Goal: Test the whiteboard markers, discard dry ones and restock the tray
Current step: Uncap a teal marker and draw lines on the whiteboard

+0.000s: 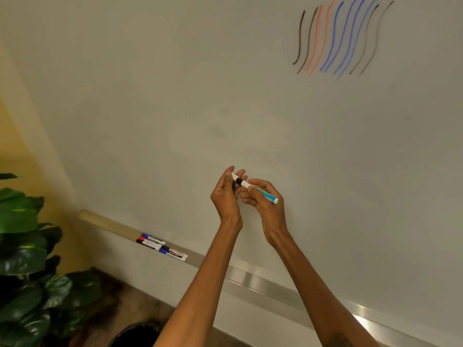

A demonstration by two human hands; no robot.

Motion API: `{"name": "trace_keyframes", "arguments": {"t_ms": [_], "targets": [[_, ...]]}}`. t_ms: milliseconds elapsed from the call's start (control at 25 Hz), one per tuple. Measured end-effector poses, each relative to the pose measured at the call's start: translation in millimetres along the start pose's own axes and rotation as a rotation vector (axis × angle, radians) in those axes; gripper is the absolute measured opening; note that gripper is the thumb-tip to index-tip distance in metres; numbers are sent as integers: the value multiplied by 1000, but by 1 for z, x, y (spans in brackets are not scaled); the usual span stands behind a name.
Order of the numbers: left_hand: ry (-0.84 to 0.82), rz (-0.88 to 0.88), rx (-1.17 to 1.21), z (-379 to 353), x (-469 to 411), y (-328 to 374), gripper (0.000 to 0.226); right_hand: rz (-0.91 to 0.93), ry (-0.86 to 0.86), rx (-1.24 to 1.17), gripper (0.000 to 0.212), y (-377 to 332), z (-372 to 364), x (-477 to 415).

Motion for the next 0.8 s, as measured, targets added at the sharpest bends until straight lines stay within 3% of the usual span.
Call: {"name": "trace_keyframes", "arguments": {"t_ms": [240, 600, 800], "targets": [[103, 17, 47, 40, 0, 2, 31, 50, 28, 119, 12, 20, -27, 15], [320, 58, 32, 117, 10, -3, 22, -56, 17, 148, 13, 73, -70, 41], [347, 68, -102, 191, 2, 5, 26, -250, -159, 104, 28, 129, -103, 64]]}}
Point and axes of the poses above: each hand's wrist, its own x-axis away from the middle knuckle, its own z-axis out of the back of the hand, y = z × x, the point moved 5 cm from there along -x, towards the middle knuckle, and after that the axes turned 5 degrees about x, right-handed, at the moved point
